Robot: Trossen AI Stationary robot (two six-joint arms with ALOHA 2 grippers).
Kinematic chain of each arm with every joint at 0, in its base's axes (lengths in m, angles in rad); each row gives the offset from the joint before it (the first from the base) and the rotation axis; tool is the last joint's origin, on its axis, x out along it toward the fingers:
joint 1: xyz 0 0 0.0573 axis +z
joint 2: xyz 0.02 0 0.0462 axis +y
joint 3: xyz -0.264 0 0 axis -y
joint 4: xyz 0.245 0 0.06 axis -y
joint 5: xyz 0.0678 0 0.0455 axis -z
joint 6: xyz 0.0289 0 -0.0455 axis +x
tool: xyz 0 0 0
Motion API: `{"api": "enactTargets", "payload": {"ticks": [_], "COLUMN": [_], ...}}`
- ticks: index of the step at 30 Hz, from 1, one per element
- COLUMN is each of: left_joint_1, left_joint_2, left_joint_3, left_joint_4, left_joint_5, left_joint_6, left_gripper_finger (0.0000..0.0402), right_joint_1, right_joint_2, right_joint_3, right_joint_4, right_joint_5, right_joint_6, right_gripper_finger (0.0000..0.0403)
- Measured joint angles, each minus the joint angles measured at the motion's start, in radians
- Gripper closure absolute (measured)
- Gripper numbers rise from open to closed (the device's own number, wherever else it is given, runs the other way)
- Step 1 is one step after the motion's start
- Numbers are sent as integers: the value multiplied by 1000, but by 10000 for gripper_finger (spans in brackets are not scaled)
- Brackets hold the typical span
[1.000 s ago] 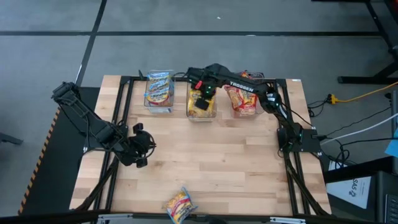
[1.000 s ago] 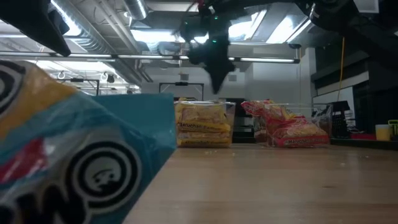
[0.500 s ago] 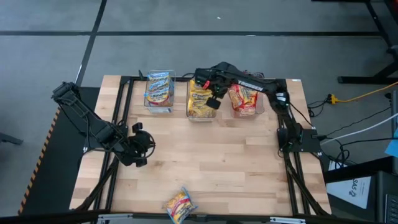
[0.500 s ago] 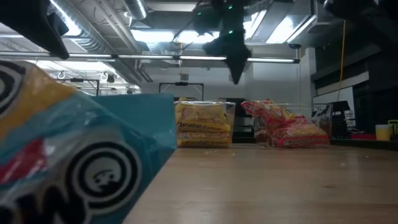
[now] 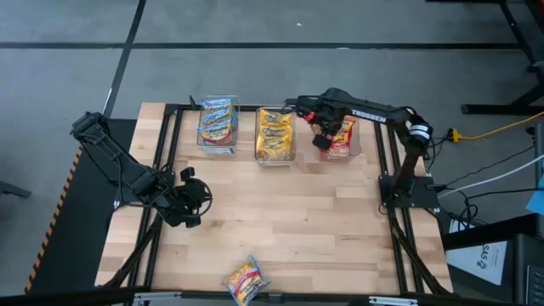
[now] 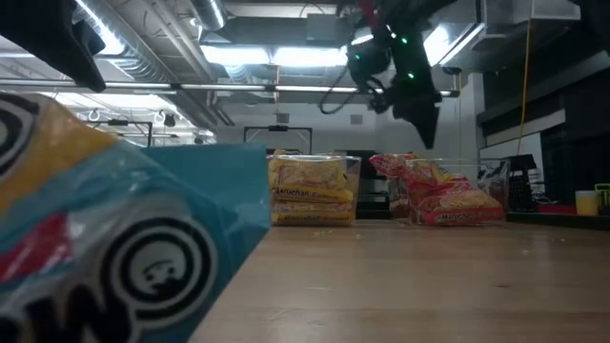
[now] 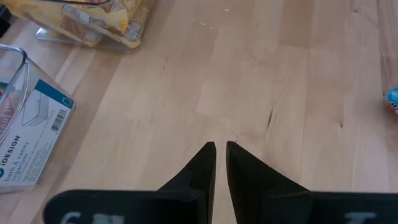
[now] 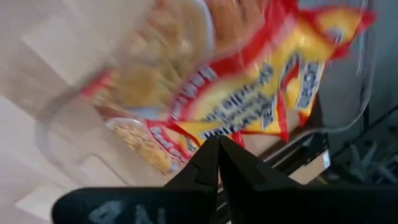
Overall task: Sort Maruchan noodles
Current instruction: Adjust the red noodle packs on the right transparent bin
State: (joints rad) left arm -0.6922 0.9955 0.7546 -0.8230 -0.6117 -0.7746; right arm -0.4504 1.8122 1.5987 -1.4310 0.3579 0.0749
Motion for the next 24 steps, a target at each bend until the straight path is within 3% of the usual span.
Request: {"api": "enactTargets", "payload": {"ticks": [7,12,21,24], "left_joint_1": [0,0,0,0], "left_joint_2": [0,0,0,0], "left_joint_3": [0,0,0,0], "left_joint_4": [0,1,1,1], "left_joint_5": [-11,-46,-79,-78], "left_joint_6": [0,-1,-2,-4], "left_gripper_finger": [369,369,369,369], "right_joint_1": [-70,-158,-339,-374], "right_joint_2": [-75,-143,-257,-301], "right_joint_3": [-84,-102,-116,-175], "right_joint_4": [26,139,209,225], "right_joint_5": [29,29,-391,-474], "right_joint_6": [-36,-145,-213,-201], "right_gripper_finger": [387,387,387,387]}}
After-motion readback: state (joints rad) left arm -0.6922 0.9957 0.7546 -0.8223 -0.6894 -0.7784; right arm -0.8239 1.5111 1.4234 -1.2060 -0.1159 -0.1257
